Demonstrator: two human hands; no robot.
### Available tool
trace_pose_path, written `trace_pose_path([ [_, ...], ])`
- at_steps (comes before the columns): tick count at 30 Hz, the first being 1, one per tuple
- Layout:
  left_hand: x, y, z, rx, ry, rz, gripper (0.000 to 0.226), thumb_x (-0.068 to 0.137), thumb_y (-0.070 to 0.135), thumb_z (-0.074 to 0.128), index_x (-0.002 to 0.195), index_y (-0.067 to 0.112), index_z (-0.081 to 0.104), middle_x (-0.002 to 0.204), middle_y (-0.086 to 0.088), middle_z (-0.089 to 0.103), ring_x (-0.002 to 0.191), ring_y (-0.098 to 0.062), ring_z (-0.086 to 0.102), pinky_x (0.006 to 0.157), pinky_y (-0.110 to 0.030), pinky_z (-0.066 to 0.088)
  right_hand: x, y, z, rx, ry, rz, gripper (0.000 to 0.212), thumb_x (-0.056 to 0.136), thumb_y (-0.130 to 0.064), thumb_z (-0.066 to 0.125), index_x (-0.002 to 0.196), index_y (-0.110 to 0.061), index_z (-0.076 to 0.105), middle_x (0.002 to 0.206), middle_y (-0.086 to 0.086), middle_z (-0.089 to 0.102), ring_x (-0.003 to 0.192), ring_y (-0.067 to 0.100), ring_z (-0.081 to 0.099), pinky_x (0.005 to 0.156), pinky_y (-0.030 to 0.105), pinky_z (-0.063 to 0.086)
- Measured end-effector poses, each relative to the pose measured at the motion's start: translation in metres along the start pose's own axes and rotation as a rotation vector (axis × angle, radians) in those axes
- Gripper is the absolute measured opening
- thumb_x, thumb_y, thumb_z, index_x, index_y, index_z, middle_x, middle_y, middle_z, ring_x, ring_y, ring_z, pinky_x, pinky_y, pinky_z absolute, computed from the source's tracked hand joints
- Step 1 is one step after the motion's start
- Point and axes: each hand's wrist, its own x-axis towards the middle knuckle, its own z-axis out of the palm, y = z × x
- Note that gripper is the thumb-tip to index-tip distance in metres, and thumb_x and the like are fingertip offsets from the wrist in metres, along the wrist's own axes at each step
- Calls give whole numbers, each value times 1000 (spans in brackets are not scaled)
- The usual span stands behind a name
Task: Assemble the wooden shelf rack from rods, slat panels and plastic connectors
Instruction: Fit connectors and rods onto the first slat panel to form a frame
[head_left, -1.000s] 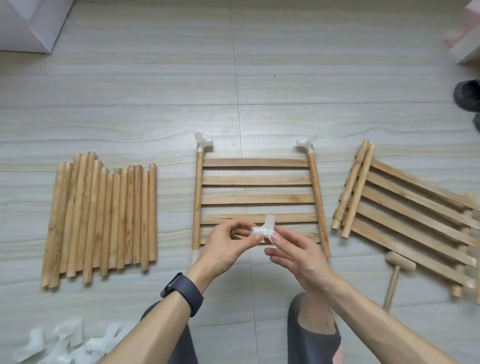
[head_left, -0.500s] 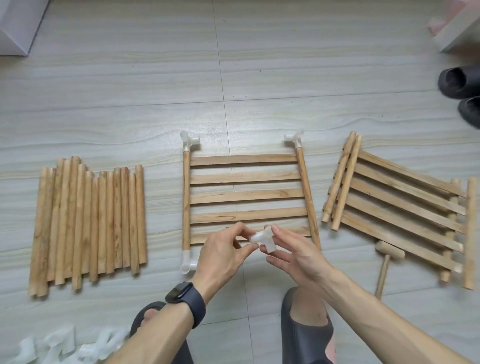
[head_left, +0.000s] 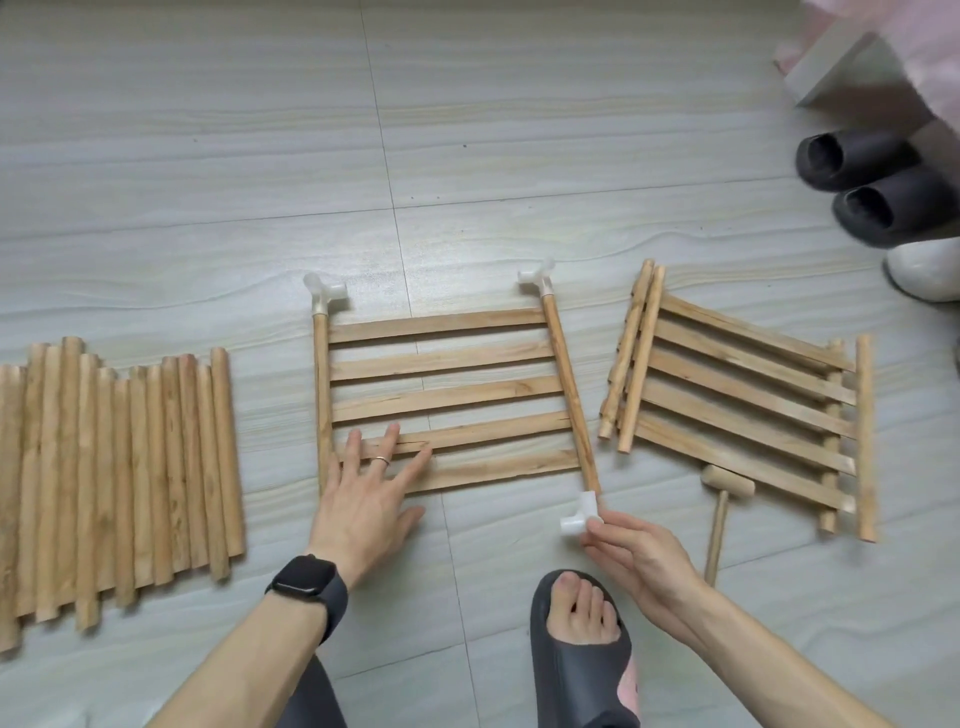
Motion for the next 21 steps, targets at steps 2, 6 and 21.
trace_pose_path([
  [2, 3, -5, 0, 20, -43, -4, 65, 103, 59, 28, 155, 51, -10, 169, -5, -9, 151, -49, 1, 122, -59, 11, -2, 7, -10, 60, 72, 18, 23, 90, -2, 71, 113, 3, 71, 102, 16, 76, 98, 22, 74, 95, 33, 52],
  [6, 9, -1, -2, 114, -39, -9, 52, 110, 41, 26, 155, 55, 4, 169, -7, -5, 149, -52, 9, 120, -62, 17, -1, 10, -10, 56, 131, -12, 24, 92, 1, 69, 115, 0, 70, 107, 15, 76, 106, 23, 70, 101, 34, 50],
  [21, 7, 4, -4, 220, -39, 29, 60, 110, 18, 26, 158, 47, 4, 168, -14, -6, 146, -56, 10, 116, -69, 22, 16, -6, 9, 97, 238, -22, 18, 92, 10, 61, 103, 0, 72, 94, 14, 76, 91, 21, 71, 78, 23, 61],
])
